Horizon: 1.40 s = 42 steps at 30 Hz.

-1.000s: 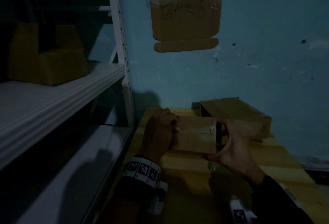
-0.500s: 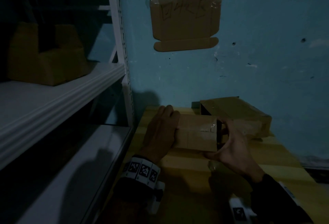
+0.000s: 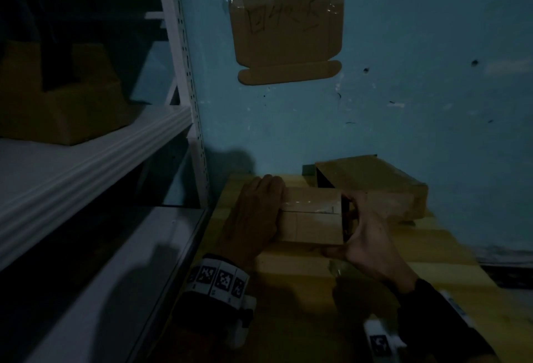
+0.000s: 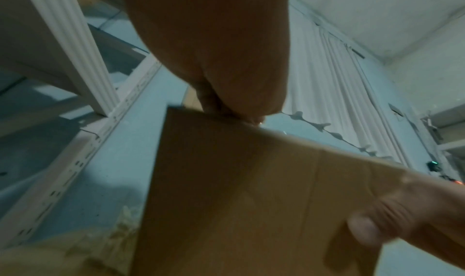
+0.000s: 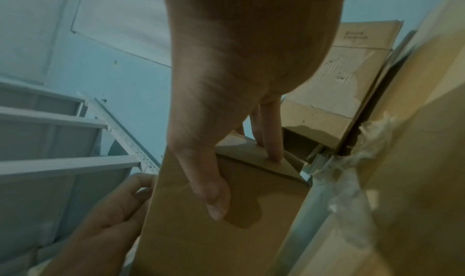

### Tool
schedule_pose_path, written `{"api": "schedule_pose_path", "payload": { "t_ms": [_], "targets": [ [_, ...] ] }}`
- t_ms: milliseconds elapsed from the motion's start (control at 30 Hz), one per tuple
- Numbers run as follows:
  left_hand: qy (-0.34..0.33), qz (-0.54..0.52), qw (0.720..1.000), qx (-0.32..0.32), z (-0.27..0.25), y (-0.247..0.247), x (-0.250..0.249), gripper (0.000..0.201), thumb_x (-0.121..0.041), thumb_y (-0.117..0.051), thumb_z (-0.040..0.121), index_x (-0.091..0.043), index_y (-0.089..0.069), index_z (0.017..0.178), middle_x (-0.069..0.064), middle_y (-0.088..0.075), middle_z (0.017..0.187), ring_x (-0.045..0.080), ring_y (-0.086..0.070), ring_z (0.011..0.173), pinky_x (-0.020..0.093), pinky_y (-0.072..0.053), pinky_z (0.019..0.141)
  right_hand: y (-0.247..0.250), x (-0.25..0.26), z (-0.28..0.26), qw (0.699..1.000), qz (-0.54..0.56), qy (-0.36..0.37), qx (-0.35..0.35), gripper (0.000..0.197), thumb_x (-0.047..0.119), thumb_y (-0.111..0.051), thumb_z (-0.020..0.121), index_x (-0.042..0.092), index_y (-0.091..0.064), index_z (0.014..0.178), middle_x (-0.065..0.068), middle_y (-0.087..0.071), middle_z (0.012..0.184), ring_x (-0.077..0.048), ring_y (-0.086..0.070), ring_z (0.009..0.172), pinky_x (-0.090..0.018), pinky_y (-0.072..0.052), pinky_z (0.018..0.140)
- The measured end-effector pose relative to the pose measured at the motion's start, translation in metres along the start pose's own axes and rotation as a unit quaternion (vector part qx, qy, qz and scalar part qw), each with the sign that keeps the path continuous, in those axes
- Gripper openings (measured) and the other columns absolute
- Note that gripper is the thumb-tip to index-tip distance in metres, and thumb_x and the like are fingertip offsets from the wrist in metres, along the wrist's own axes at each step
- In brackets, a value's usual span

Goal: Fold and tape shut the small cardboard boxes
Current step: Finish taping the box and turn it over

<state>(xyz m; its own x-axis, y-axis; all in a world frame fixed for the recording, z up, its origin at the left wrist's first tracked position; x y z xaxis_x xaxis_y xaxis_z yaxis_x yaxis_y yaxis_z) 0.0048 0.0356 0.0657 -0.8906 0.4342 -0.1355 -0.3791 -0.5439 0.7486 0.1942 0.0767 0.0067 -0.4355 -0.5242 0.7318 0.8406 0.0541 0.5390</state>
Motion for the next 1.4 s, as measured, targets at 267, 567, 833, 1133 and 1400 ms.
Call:
{"api": "schedule_pose_path", "payload": {
  "t_ms": [267, 567, 833, 1133, 1400],
  "targets": [
    [-0.004, -0.024, 1.000, 0.018, -0.001, -0.010, 0.013, 0.013, -0.014, -0.062, 0.086, -0.016, -0.050, 0.089, 0.001, -0.048, 0.097, 0.015, -0.038, 0.088, 0.036, -0.036, 0.076, 0.008, 0.004, 0.001, 1.000, -0.023, 0.006, -0.019, 0.108, 0.020, -0.101, 0.050, 0.026, -0.038, 0.138, 0.033, -0.045, 0.117, 0.037, -0.039, 0.105, 0.008, -0.035, 0.082],
    [-0.007, -0.021, 1.000, 0.010, -0.002, -0.008, 0.016, 0.042, 0.001, -0.069, 0.071, -0.024, -0.036, 0.077, -0.009, -0.036, 0.079, 0.014, -0.035, 0.072, 0.029, -0.027, 0.065, 0.008, 0.006, -0.001, 0.998, -0.040, 0.043, -0.007, 0.109, 0.027, -0.102, 0.048, 0.018, -0.044, 0.140, 0.033, -0.045, 0.124, 0.033, -0.041, 0.112, 0.009, -0.032, 0.087],
    [-0.006, -0.010, 0.999, -0.033, 0.000, -0.010, 0.010, 0.040, 0.008, -0.065, 0.072, -0.021, -0.041, 0.085, 0.005, -0.051, 0.080, 0.026, -0.048, 0.068, 0.038, -0.042, 0.056, 0.004, 0.005, -0.001, 0.999, -0.026, 0.026, 0.001, 0.109, 0.028, -0.101, 0.049, 0.037, -0.034, 0.134, 0.034, -0.044, 0.122, 0.032, -0.042, 0.108, 0.004, -0.039, 0.082],
    [-0.008, 0.046, 0.989, -0.141, -0.005, 0.015, 0.018, 0.050, -0.049, -0.044, 0.100, -0.006, -0.061, 0.080, 0.011, -0.058, 0.087, 0.028, -0.056, 0.079, 0.038, -0.047, 0.063, 0.008, 0.004, 0.000, 0.999, 0.003, 0.015, -0.029, 0.109, 0.026, -0.101, 0.049, 0.033, -0.036, 0.137, 0.032, -0.046, 0.121, 0.031, -0.044, 0.108, 0.007, -0.037, 0.083],
    [0.013, 0.042, 0.988, -0.148, -0.010, 0.012, 0.021, 0.037, -0.037, -0.049, 0.098, -0.008, -0.056, 0.076, 0.009, -0.058, 0.077, 0.027, -0.053, 0.070, 0.031, -0.038, 0.065, 0.009, 0.013, 0.001, 0.999, 0.006, 0.046, -0.012, 0.108, 0.028, -0.101, 0.050, 0.031, -0.039, 0.137, 0.029, -0.049, 0.127, 0.026, -0.045, 0.115, 0.005, -0.036, 0.089]
  ]
}}
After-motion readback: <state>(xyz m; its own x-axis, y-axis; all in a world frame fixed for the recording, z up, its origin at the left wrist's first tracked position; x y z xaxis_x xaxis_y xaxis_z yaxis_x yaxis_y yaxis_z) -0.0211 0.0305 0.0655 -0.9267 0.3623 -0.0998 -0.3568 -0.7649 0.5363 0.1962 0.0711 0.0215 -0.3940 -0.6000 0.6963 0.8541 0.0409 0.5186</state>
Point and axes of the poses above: each hand's wrist, its own z-axis towards the middle knuckle, its own y-axis out of the back of the hand, x = y × z, the point moved 7 cm from there along z, towards the middle knuckle
